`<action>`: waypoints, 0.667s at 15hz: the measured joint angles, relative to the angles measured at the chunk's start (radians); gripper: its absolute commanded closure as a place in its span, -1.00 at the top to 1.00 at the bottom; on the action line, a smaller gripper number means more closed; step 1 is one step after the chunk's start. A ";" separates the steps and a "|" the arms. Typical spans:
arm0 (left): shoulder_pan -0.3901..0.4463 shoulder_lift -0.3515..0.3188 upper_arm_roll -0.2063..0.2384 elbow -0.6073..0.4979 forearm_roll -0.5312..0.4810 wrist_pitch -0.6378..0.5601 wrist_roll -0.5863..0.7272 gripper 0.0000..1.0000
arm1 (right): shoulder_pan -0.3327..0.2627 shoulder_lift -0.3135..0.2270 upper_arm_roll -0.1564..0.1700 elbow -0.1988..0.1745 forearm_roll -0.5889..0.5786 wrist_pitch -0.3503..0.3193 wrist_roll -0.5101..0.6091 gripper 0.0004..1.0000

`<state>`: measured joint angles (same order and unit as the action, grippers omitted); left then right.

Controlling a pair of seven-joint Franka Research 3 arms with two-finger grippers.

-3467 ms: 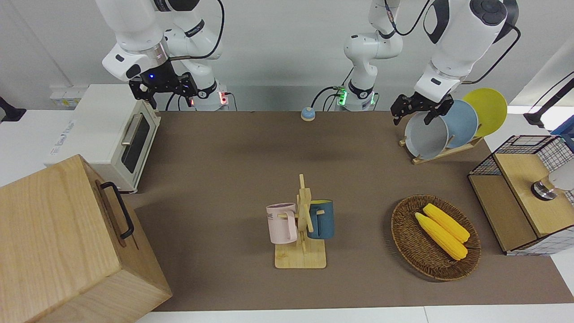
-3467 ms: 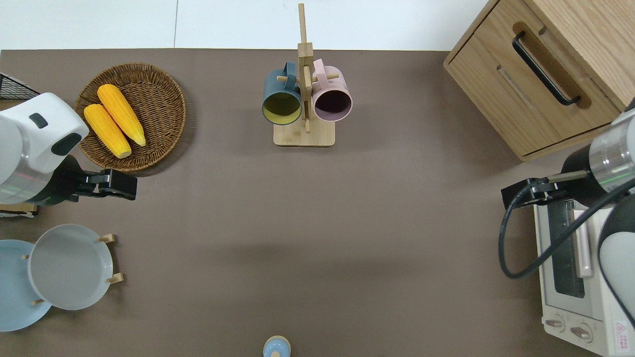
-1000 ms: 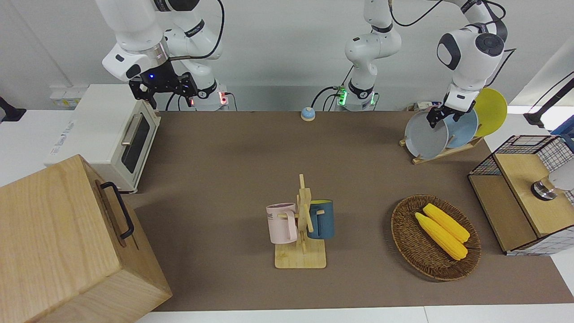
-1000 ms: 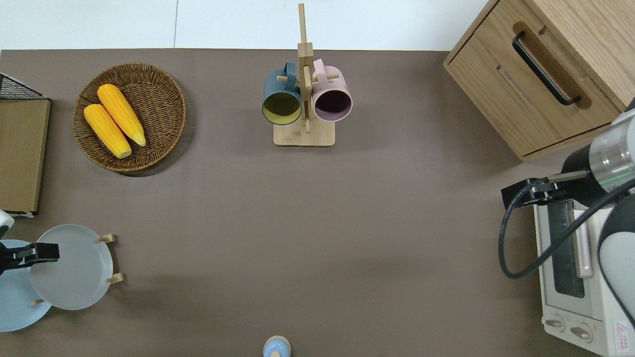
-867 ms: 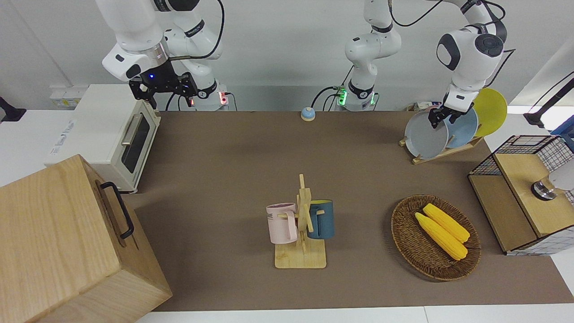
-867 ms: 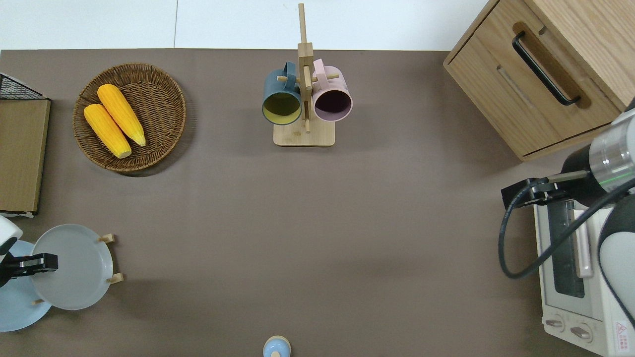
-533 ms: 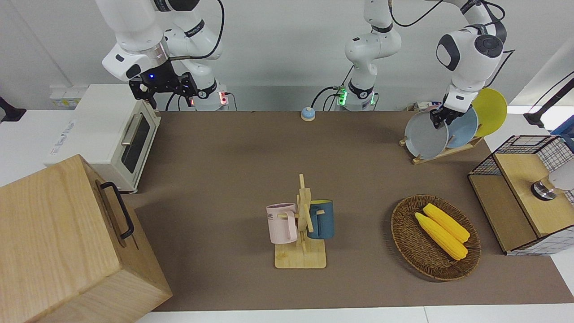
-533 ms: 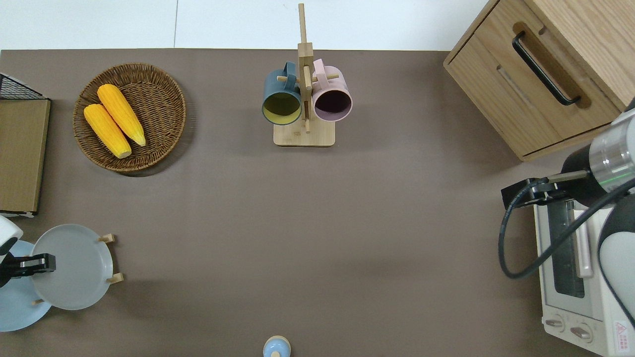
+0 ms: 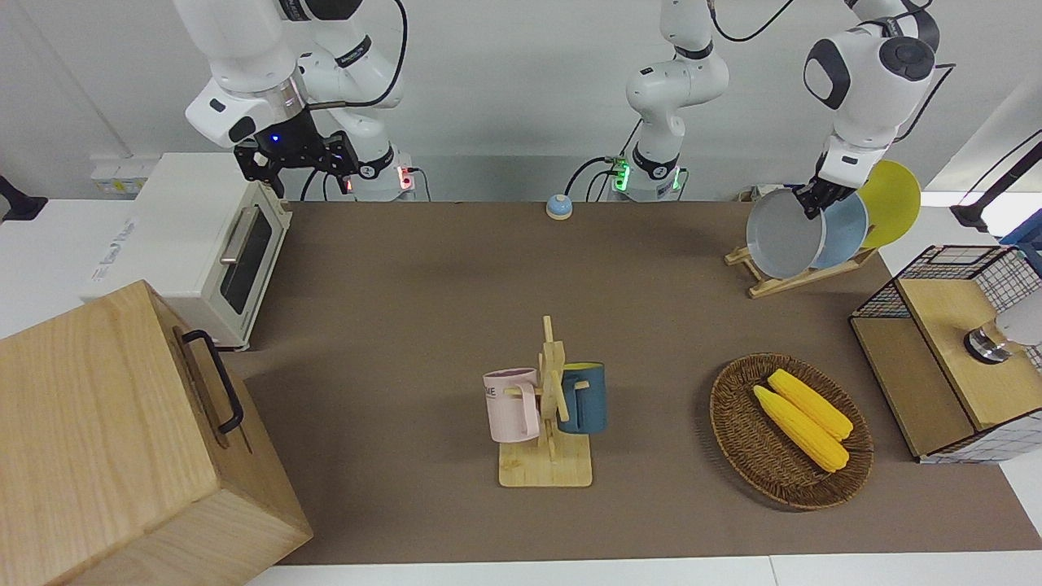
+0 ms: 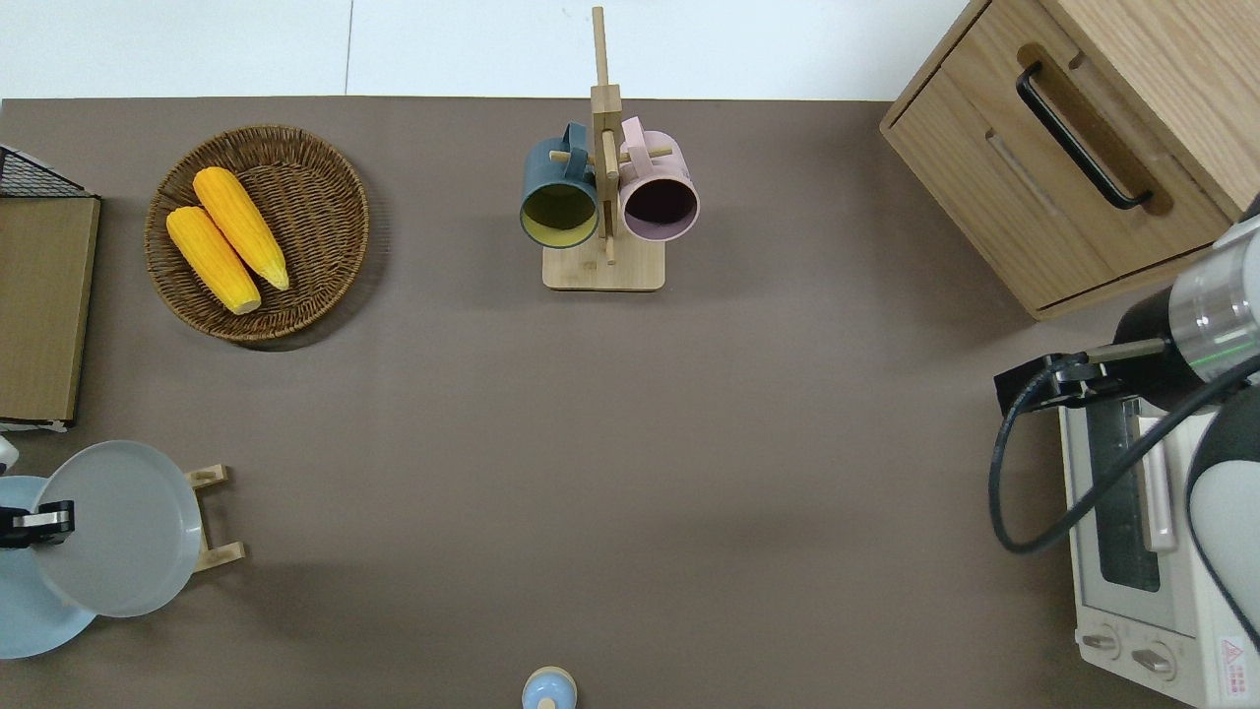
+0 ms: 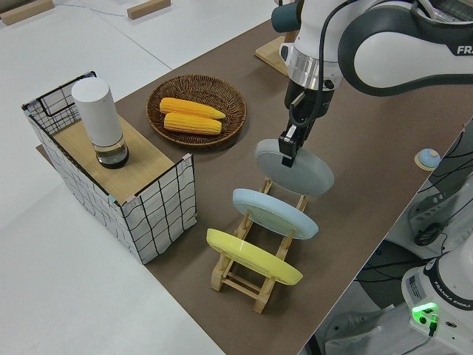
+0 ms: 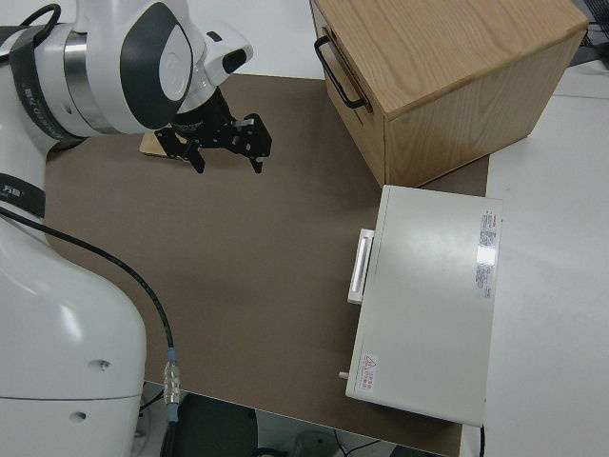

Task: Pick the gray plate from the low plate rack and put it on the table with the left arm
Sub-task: 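Close the left gripper on the gray plate rim and lift it, then carry the gray plate with the left gripper away from the rack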

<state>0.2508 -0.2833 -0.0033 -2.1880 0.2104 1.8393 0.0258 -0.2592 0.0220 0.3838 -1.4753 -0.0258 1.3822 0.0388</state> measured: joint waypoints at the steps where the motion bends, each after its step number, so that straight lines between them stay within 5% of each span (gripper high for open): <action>1: -0.002 -0.003 -0.005 0.044 0.000 -0.051 0.001 -0.99 | 0.000 0.000 0.000 0.000 0.000 0.000 0.000 0.97; 5: -0.009 -0.006 -0.026 0.128 -0.002 -0.132 0.002 -0.99 | 0.000 0.000 0.000 0.000 0.000 0.000 0.000 0.97; 10: -0.074 0.000 -0.037 0.127 -0.212 -0.142 0.003 -0.99 | 0.000 0.000 0.000 0.000 0.000 0.000 0.000 0.97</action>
<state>0.1763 -0.2832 -0.0407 -2.0606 -0.0011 1.6973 0.0285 -0.2592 0.0220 0.3838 -1.4753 -0.0258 1.3822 0.0388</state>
